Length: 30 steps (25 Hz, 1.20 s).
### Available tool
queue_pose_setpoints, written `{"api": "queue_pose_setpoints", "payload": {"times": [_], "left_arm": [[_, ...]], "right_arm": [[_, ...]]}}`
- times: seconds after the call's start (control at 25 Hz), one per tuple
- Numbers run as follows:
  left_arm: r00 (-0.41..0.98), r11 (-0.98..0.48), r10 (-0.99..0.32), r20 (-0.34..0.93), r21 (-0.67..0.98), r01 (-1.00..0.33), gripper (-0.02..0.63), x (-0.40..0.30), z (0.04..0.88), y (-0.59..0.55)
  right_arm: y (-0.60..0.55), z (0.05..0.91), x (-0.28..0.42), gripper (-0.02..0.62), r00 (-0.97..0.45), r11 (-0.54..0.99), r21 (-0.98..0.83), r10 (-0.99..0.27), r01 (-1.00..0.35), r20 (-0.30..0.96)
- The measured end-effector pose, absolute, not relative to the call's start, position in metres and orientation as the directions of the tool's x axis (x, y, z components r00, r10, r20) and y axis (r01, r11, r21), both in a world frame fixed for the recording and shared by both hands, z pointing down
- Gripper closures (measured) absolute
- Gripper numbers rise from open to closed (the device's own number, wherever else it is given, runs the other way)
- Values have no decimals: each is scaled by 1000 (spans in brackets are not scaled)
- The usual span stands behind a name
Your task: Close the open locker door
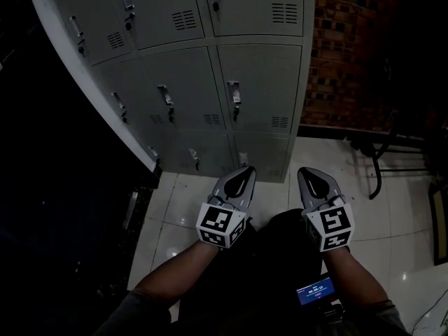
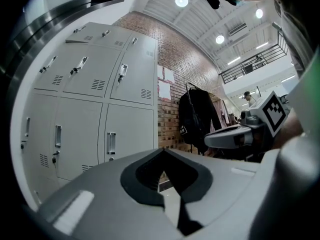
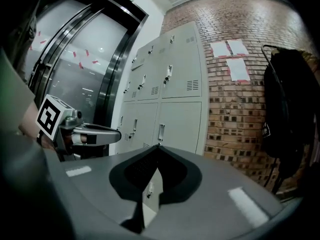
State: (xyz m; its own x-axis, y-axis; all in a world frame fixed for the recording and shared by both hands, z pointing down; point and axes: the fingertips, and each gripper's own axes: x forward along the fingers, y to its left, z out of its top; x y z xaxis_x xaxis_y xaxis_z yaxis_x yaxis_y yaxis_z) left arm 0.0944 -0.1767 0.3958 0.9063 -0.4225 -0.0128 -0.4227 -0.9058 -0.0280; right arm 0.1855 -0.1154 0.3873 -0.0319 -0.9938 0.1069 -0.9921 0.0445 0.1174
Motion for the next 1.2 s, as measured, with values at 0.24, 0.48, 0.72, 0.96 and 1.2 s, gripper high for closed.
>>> {"api": "queue_pose_setpoints", "payload": {"times": [0.24,0.48,0.72,0.96,1.2], "left_arm": [[900,-899,-436,-18,-21,-437,604,72,396,-161],[890,-891,-454,-29,-6,-455,604,51,397,-152],[886,-886,-463,-32,3,-463,604,33,399,-135],[882,-882,-471,-35,2,-471,604,21,398,-124],[878,-879,-477,-35,4,-477,604,17,396,-121]], "right_arm": [[-102,387,167,591,-45,57,120,-993,-991,105],[-88,392,161,591,-37,50,111,-993,-993,112],[-71,394,144,591,-48,61,112,-992,-992,117],[-60,391,134,592,-57,69,105,-992,-992,114],[-56,389,131,592,-60,72,102,-991,-992,116]]}}
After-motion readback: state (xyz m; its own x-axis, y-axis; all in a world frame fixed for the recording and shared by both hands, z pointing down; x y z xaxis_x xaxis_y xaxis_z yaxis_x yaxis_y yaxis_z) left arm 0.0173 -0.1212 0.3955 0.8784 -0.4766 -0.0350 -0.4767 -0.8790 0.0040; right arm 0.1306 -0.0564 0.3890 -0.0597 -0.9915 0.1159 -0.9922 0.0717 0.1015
